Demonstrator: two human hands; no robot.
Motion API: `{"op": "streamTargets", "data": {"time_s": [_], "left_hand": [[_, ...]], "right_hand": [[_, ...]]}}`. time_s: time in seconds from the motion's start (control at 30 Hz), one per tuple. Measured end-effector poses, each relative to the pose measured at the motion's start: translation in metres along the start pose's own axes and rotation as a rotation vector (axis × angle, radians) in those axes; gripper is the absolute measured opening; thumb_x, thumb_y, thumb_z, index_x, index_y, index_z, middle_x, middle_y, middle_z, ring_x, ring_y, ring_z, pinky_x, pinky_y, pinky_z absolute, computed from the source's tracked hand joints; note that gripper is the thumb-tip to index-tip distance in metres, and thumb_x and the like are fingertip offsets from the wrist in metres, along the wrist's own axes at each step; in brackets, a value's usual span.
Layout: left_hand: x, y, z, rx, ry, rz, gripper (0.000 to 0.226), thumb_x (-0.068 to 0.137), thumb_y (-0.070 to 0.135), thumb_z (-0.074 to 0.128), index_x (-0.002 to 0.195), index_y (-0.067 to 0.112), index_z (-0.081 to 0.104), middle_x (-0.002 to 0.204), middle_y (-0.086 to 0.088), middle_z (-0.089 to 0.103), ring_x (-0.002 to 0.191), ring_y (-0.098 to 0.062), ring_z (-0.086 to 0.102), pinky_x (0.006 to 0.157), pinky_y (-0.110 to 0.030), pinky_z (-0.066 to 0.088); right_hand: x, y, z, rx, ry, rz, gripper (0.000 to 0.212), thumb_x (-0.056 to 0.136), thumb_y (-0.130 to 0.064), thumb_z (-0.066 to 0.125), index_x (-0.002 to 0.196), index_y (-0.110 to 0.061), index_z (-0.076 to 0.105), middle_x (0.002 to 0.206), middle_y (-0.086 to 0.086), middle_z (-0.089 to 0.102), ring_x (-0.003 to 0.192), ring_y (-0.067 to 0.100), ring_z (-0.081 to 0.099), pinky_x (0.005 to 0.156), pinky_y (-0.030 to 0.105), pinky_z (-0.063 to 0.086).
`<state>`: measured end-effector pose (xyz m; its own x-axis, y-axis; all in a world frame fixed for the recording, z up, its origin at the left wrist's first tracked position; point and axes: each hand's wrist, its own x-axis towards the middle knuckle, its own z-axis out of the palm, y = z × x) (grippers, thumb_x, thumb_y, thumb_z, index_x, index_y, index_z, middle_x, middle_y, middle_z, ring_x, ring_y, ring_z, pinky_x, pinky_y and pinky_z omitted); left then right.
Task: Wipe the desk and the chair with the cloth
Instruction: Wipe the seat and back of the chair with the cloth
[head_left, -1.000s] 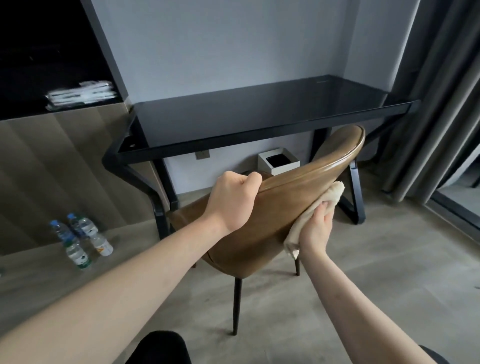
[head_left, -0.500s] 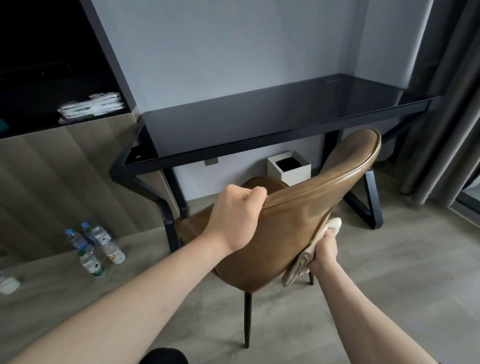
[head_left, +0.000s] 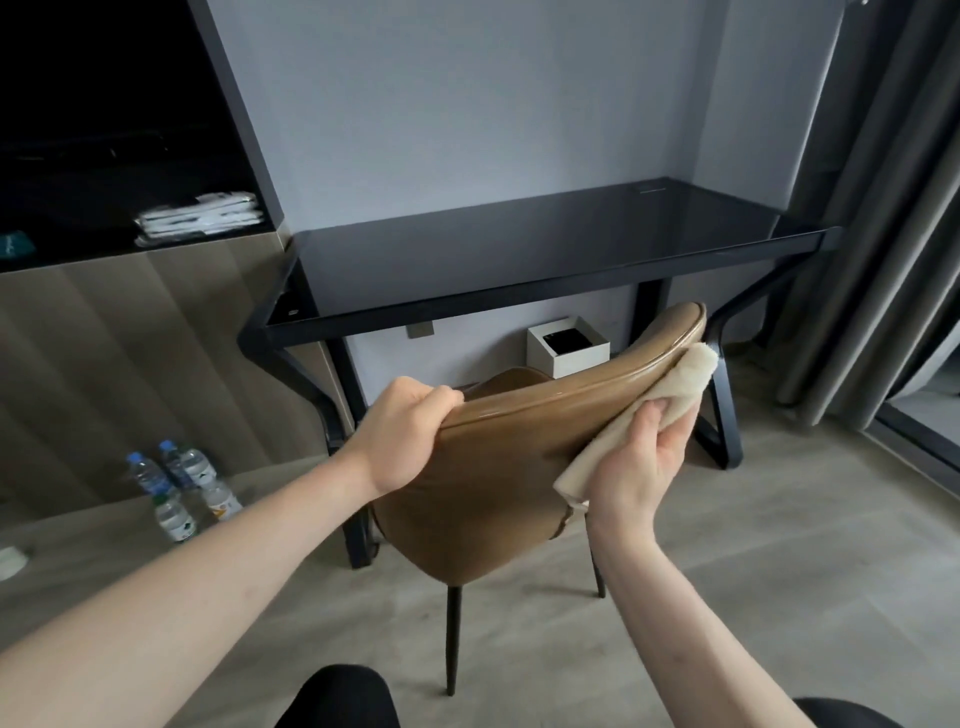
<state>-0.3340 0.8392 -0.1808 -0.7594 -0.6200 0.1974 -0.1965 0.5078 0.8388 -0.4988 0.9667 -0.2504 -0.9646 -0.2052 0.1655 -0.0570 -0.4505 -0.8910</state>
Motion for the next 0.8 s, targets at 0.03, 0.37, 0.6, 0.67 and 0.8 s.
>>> {"op": "streamTargets", "data": {"time_s": [0.03, 0.37, 0.6, 0.67, 0.8], "left_hand": [[-0.003, -0.001, -0.009, -0.003, -0.03, -0.018, 0.053, 0.099, 0.032, 0.044, 0.05, 0.014, 0.032, 0.054, -0.005, 0.027, 0.055, -0.019, 0.03, 0.063, -0.037, 0.026], [0.036, 0.107, 0.016, 0.496, -0.249, -0.034, 0.055, 0.091, 0.081, 0.048, 0.082, 0.033, 0.073, 0.084, 0.017, 0.071, 0.082, -0.001, 0.065, 0.081, -0.036, 0.053], [0.067, 0.11, 0.066, 0.552, -0.297, 0.019, 0.054, 0.1, 0.073, 0.045, 0.138, 0.038, 0.061, 0.13, 0.013, 0.067, 0.117, -0.015, 0.062, 0.103, -0.041, 0.051], [0.069, 0.106, 0.066, 0.525, -0.288, 0.016, 0.053, 0.099, 0.074, 0.045, 0.134, 0.038, 0.063, 0.125, 0.014, 0.067, 0.113, -0.014, 0.063, 0.1, -0.04, 0.053], [0.066, 0.102, 0.067, 0.49, -0.273, 0.02, 0.054, 0.097, 0.078, 0.038, 0.125, 0.041, 0.066, 0.128, 0.013, 0.068, 0.112, -0.016, 0.061, 0.099, -0.042, 0.051]], "right_hand": [[-0.003, 0.002, 0.001, -0.017, -0.01, -0.049, 0.049, 0.113, -0.029, 0.04, 0.161, -0.036, 0.037, 0.151, -0.008, 0.055, 0.137, 0.006, 0.053, 0.114, 0.029, 0.041], [0.047, 0.035, -0.005, -0.077, -0.045, -0.086, 0.049, 0.11, -0.034, 0.037, 0.158, -0.027, 0.042, 0.147, -0.009, 0.059, 0.137, 0.005, 0.053, 0.118, 0.032, 0.04], [0.054, 0.081, -0.013, -0.162, 0.007, 0.333, 0.044, 0.114, -0.041, 0.034, 0.156, -0.035, 0.046, 0.136, -0.011, 0.058, 0.139, 0.021, 0.053, 0.124, 0.05, 0.034], [0.056, 0.075, -0.01, -0.134, 0.024, 0.354, 0.043, 0.113, -0.039, 0.035, 0.154, -0.037, 0.049, 0.132, -0.011, 0.061, 0.132, 0.02, 0.056, 0.123, 0.052, 0.035], [0.05, 0.042, -0.004, -0.041, 0.042, 0.249, 0.035, 0.113, -0.034, 0.037, 0.141, -0.039, 0.058, 0.125, -0.01, 0.069, 0.121, 0.013, 0.064, 0.115, 0.046, 0.047]]}}
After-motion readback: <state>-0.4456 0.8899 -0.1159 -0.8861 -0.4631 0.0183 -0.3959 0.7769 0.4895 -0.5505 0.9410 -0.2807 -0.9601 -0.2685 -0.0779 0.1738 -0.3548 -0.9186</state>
